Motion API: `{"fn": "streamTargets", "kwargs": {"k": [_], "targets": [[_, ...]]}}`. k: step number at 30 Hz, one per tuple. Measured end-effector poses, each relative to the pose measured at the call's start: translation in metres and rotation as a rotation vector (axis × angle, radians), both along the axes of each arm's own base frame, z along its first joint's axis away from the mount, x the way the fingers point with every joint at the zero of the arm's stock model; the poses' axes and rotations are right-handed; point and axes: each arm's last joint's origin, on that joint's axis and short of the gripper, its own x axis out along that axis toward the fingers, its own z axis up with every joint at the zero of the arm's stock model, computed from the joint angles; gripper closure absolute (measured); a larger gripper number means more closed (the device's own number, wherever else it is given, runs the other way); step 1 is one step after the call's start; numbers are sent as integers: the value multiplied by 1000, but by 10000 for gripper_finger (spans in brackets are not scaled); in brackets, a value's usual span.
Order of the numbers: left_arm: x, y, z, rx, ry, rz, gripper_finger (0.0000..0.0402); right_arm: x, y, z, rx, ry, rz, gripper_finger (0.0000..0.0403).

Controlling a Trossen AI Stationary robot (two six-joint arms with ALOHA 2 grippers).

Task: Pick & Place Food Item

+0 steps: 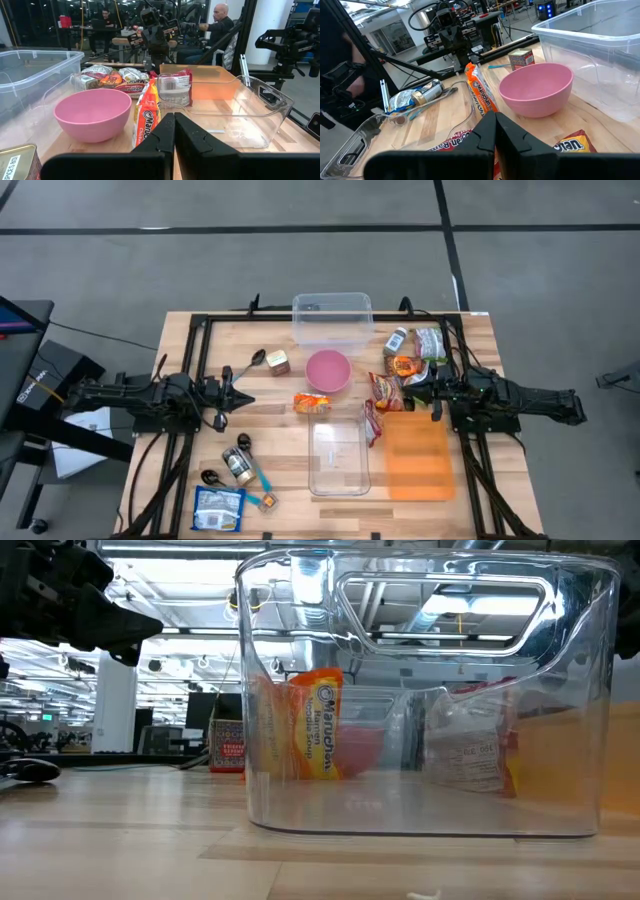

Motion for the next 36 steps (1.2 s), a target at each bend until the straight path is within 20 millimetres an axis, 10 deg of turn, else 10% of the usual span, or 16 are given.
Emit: {"fn": "streamTargets", "kwargs": {"k": [21, 36], "targets": [[0, 0, 4, -30, -38, 0, 399, 0, 0, 0, 0, 0, 0, 403], [-3, 1, 29, -918, -296, -80, 399, 0, 0, 0, 0, 0, 0, 403]]}}
